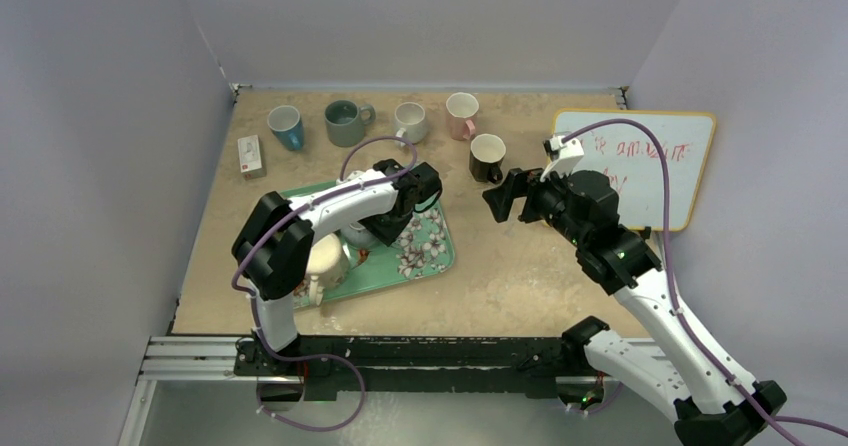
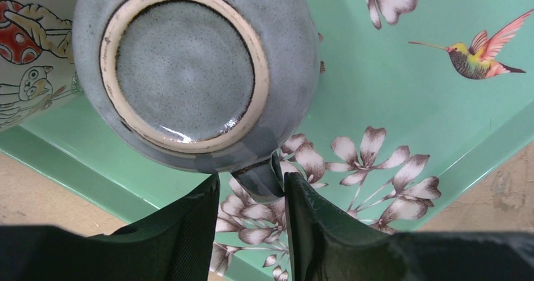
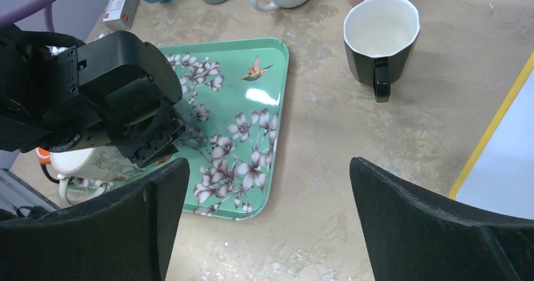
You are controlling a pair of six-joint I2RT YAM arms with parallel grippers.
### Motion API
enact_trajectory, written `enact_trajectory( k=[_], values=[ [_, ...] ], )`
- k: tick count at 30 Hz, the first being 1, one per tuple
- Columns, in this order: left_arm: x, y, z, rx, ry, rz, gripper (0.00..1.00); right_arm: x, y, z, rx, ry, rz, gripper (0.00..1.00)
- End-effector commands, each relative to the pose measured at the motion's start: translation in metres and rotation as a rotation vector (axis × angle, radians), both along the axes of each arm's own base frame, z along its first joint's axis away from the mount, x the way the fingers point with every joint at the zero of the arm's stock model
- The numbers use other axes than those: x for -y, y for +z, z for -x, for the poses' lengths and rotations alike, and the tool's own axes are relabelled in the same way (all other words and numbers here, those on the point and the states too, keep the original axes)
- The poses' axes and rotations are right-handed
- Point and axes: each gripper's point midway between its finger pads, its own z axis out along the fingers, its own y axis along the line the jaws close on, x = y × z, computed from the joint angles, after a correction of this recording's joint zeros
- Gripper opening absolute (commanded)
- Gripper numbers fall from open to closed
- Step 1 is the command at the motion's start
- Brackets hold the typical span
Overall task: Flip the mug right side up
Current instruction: Turn over the cup on the tray.
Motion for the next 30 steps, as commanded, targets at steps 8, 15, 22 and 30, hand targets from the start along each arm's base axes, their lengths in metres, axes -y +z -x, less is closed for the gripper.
enact_trajectory(
  k=[8, 15, 22, 30],
  values=[
    [0.002, -0.003, -0.004, 0.0, -0.008, -0.005, 0.33, 0.0, 0.012, 0.009, 0.034, 0.04, 0.009, 0.99],
    [0.01, 0.0, 0.006, -0.029, -0.068, 0.016, 0.05, 0.0, 0.001, 0.006, 0.02, 0.034, 0.023, 0.99],
    [0.03, 0.01, 0.006, 0.01, -0.256, 0.054, 0.0, 0.004, 0.003, 0.007, 0.027, 0.028, 0.046, 0.99],
    [0.039, 0.015, 0.008, 0.046, -0.393, 0.023, 0.0, 0.007, 0.001, 0.008, 0.03, 0.017, 0.049, 0.99]
  ],
)
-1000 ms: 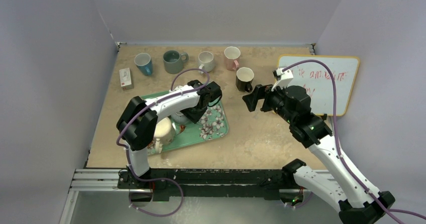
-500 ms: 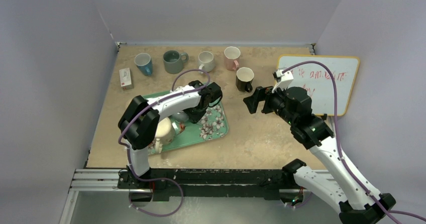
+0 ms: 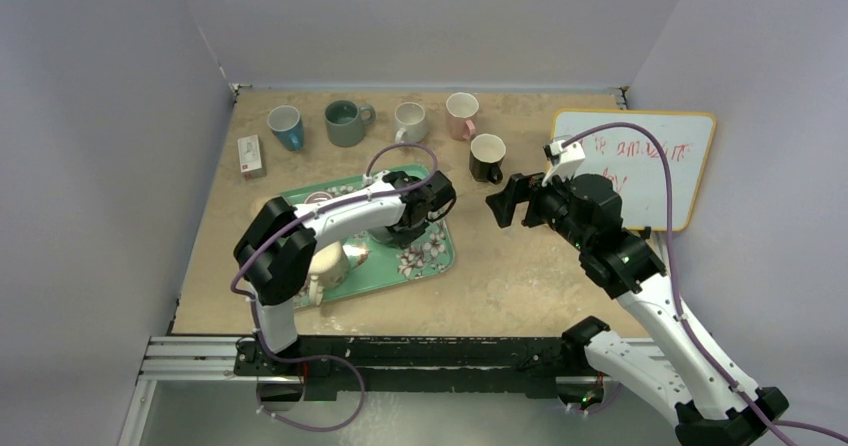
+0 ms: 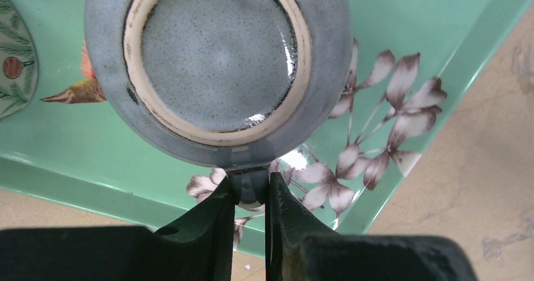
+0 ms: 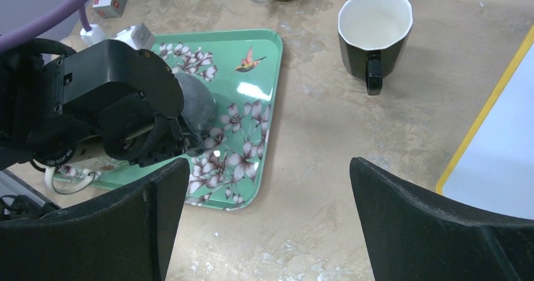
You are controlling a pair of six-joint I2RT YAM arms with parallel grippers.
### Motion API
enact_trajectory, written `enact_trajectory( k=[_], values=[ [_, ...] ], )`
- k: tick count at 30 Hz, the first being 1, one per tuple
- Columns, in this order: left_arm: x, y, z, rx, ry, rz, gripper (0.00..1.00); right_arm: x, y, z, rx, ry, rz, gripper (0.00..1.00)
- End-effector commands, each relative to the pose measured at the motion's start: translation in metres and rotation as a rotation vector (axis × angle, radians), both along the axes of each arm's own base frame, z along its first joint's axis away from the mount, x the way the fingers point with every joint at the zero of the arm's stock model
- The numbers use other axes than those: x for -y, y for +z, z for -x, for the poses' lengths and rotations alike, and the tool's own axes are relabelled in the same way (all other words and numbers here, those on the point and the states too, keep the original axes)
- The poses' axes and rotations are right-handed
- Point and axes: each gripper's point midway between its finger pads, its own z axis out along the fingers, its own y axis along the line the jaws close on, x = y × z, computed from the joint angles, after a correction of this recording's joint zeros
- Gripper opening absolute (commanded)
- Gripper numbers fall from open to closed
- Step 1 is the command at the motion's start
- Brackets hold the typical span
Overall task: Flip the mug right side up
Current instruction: Turn over the cup on the tray.
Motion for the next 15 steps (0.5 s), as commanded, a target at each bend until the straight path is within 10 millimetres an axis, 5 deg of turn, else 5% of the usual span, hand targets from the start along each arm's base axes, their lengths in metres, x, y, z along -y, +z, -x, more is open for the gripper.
enact_trajectory(
  k=[1, 10, 15],
  values=[
    [0.001, 0.019, -0.002, 0.059, -0.092, 0.005, 0.0, 0.001, 0.005, 0.001, 0.024, 0.005, 0.006, 0.99],
    [-0.025, 0.021, 0.002, 0.066, -0.125, -0.115, 0.0, 0.002, 0.007, 0.004, 0.03, 0.009, -0.001, 0.99],
    [-0.027, 0.02, 0.0, 0.082, -0.156, -0.123, 0.17, 0.002, 0.009, 0.006, 0.04, 0.01, -0.008, 0.99]
  ],
)
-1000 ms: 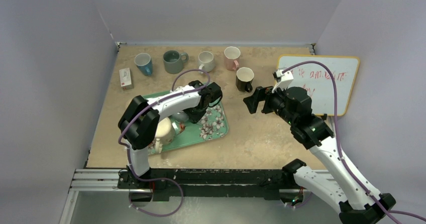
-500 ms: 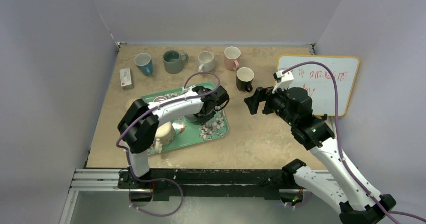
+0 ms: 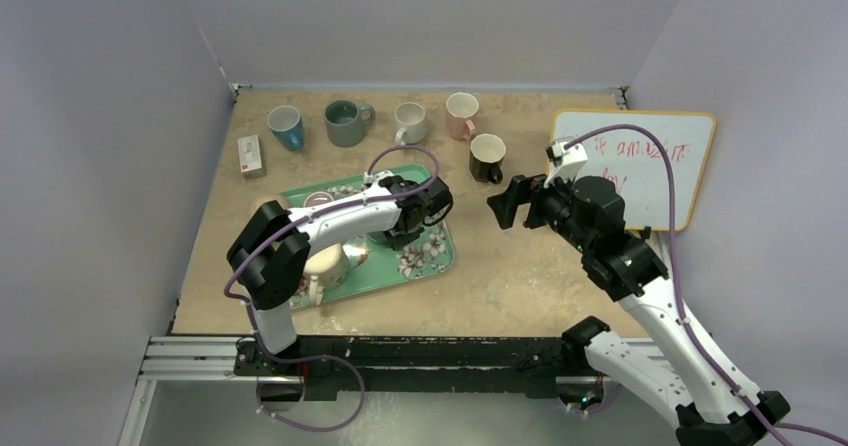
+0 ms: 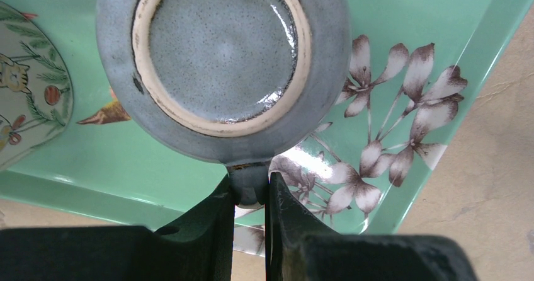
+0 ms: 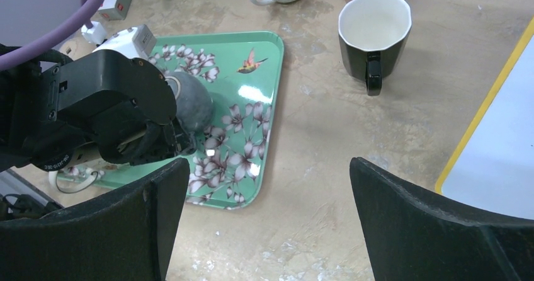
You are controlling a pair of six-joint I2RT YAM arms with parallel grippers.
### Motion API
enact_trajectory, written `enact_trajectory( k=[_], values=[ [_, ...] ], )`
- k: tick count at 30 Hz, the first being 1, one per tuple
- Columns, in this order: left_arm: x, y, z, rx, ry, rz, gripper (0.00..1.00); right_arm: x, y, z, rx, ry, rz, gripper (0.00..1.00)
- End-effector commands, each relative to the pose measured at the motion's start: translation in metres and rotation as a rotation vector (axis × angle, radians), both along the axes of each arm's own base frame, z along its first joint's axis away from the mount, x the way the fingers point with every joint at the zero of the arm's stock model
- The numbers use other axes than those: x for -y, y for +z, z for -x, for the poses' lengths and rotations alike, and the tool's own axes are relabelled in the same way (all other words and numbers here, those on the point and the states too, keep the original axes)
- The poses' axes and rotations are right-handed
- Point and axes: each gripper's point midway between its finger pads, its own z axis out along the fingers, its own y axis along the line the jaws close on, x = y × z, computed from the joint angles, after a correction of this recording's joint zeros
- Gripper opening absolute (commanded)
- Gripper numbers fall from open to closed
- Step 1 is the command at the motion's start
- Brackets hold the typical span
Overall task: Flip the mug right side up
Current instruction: Turn over the cup on the tray.
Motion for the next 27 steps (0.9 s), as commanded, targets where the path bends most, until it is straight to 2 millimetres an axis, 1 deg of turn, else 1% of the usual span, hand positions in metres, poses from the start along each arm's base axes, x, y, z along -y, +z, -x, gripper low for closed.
enact_trajectory(
  k=[1, 4, 7, 10, 19, 27],
  values=[
    [-0.0154, 0.0188, -0.0055, 0.065, -0.034, -0.056, 0.2, 0.0004, 0.0075, 0.0022, 0.033, 0.01, -0.004, 0.99],
    [-0.0217, 0.0206, -0.0059, 0.062, -0.03, -0.097, 0.28, 0.001, 0.0088, 0.0029, 0.034, 0.01, -0.003, 0.99],
    [-0.0229, 0.0217, -0.0081, 0.071, -0.031, -0.109, 0.36, 0.0014, 0.008, 0.0038, 0.034, 0.01, -0.005, 0.99],
    [-0.0229, 0.0221, -0.0101, 0.082, -0.024, -0.11, 0.38, 0.0013, 0.0074, 0.0039, 0.035, 0.01, -0.007, 0.99],
    [-0.0217, 0.0199, -0.0115, 0.088, 0.005, -0.105, 0.32, 0.0022, 0.0085, 0.0051, 0.04, 0.01, -0.006, 0.99],
    [-0.0235, 0.0194, -0.0125, 0.096, 0.02, -0.11, 0.22, 0.0016, 0.004, 0.0041, 0.03, 0.009, -0.004, 0.99]
  ],
)
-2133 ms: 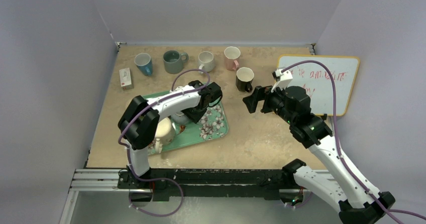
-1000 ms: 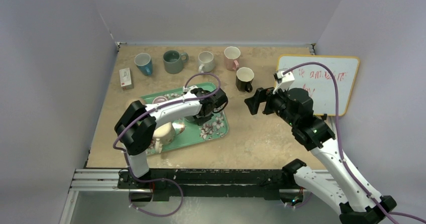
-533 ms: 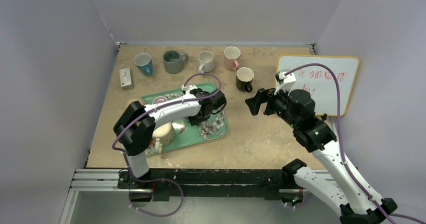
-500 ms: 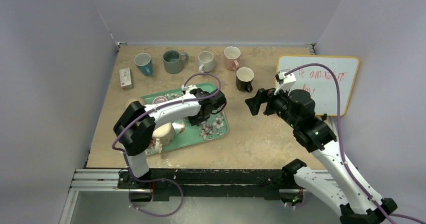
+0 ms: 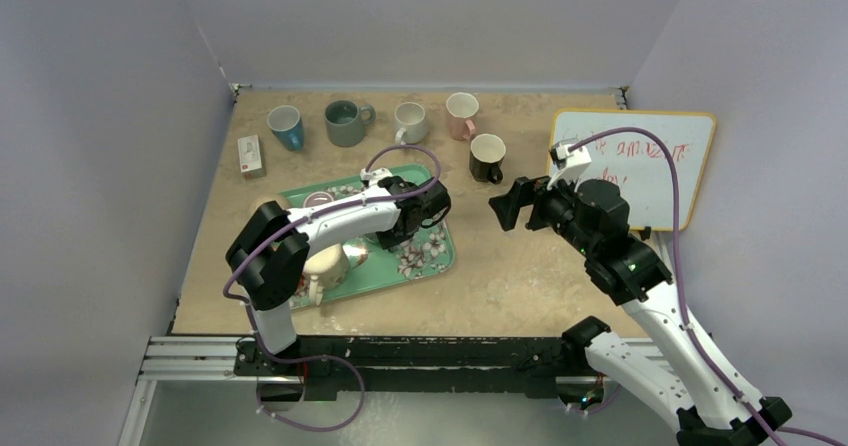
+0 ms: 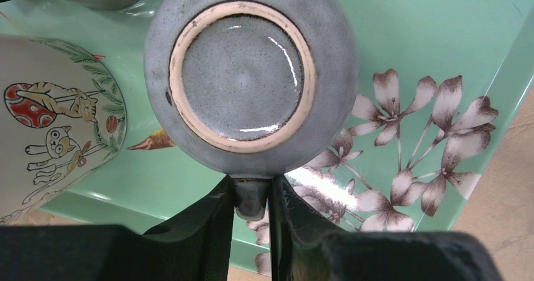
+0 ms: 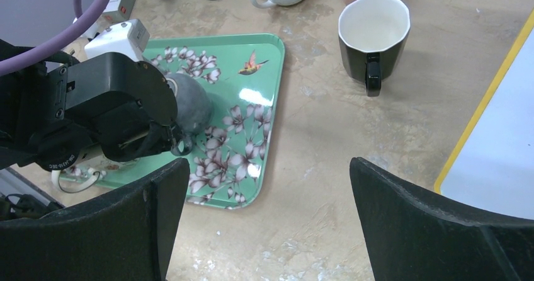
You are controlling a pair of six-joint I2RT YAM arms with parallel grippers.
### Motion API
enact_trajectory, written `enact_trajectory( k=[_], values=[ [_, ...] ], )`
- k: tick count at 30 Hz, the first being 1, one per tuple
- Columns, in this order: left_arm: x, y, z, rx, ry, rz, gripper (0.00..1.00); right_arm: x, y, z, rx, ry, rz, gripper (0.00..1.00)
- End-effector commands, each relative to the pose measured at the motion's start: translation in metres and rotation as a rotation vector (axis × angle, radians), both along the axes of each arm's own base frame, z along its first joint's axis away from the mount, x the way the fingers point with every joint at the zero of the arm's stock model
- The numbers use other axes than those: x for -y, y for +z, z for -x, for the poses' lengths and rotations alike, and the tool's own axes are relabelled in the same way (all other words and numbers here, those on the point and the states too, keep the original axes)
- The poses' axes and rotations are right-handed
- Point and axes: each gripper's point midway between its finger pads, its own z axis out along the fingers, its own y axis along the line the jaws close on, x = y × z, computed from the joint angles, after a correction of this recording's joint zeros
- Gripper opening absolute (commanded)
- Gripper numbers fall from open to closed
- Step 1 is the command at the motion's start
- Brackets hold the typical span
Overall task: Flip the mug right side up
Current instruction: Turn over the cup on the tray.
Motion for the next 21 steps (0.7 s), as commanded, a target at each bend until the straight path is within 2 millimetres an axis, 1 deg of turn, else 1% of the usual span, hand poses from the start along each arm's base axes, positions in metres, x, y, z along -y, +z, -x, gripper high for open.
enact_trajectory(
  k=[1, 2, 4, 5, 6, 7, 11, 14, 17, 18, 21],
  values=[
    [-0.001, 0.015, -0.008, 0.054, 0.02, 0.004, 0.2, -0.001, 0.0, 0.0, 0.016, 0.009, 0.002, 0.99],
    [-0.001, 0.015, -0.008, 0.055, 0.02, 0.004, 0.18, -0.002, 0.0, -0.001, 0.018, 0.01, 0.001, 0.99],
    [0.0, 0.016, -0.008, 0.056, 0.02, 0.009, 0.12, -0.002, 0.0, -0.002, 0.018, 0.007, -0.006, 0.99],
    [0.0, 0.017, -0.007, 0.056, 0.018, 0.015, 0.08, -0.003, -0.001, -0.002, 0.015, 0.004, -0.014, 0.99],
    [0.001, 0.018, -0.007, 0.056, 0.014, 0.023, 0.02, -0.004, -0.002, -0.003, 0.004, -0.002, -0.032, 0.99],
    [0.003, 0.02, -0.007, 0.059, 0.01, 0.035, 0.0, -0.009, -0.005, 0.0, -0.024, 0.01, -0.072, 0.99],
    [0.01, 0.031, -0.007, 0.087, -0.018, 0.11, 0.0, -0.024, -0.017, 0.006, -0.12, 0.016, -0.214, 0.99],
    [0.015, 0.039, -0.006, 0.116, -0.024, 0.181, 0.0, -0.035, -0.02, 0.008, -0.161, 0.036, -0.295, 0.99],
    [0.019, 0.045, -0.004, 0.147, -0.026, 0.254, 0.0, -0.049, -0.03, 0.009, -0.206, 0.094, -0.307, 0.99],
    [0.02, 0.05, -0.003, 0.163, -0.027, 0.279, 0.0, -0.052, -0.033, 0.009, -0.224, 0.107, -0.307, 0.99],
    [0.02, 0.058, -0.001, 0.194, -0.022, 0.334, 0.0, -0.065, -0.039, 0.013, -0.259, 0.168, -0.353, 0.95]
  ],
)
